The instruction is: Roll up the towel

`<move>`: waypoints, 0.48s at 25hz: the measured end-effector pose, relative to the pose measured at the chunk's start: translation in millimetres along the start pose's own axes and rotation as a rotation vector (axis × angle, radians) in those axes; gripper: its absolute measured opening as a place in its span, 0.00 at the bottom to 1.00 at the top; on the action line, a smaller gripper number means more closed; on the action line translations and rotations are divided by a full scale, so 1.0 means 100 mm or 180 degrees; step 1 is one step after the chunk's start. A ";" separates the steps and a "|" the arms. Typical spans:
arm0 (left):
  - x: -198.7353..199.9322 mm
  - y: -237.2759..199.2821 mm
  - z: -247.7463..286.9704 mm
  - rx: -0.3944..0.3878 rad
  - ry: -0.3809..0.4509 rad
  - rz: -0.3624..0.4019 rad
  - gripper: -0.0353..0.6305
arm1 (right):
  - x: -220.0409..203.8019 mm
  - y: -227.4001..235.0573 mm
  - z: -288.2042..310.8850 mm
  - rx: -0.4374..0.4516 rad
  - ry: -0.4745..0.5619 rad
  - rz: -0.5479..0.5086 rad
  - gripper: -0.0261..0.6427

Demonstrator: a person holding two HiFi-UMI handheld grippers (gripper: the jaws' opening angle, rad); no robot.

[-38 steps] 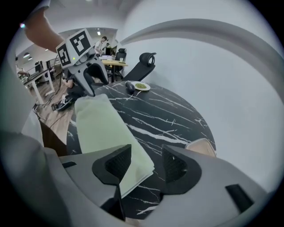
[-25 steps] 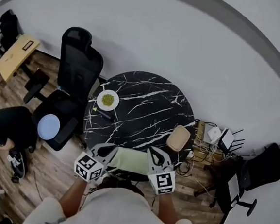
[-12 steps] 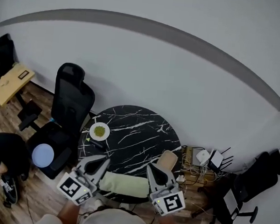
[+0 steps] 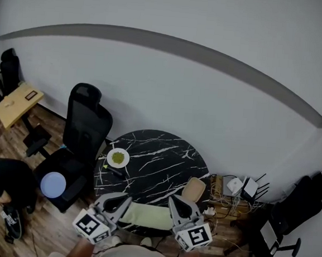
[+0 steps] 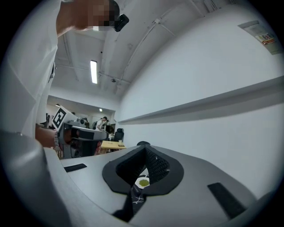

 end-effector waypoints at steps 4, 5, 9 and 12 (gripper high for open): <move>0.00 0.09 -0.08 -0.0008 0.0007 0.0051 0.06 | 0.05 -0.16 0.01 0.0131 0.0055 0.0006 0.03; 0.00 0.10 -0.10 0.0006 0.0002 0.0055 0.06 | 0.06 -0.20 0.02 0.0150 0.0062 0.0009 0.03; -0.04 0.15 -0.17 0.0058 -0.0053 0.0024 0.06 | 0.07 -0.29 -0.02 0.0177 0.0050 0.0042 0.03; -0.04 0.15 -0.19 0.0076 -0.0088 0.0034 0.06 | 0.08 -0.26 -0.06 0.0132 0.0061 0.0072 0.03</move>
Point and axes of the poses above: the fingertips, and each gripper's own axes: z forward along the fingers, y to its right, x out of its top, the point moved 6 cm from there along -z, backward along the fingers, and after that the axes turned 14 degrees about -x, right-handed, at the moved point
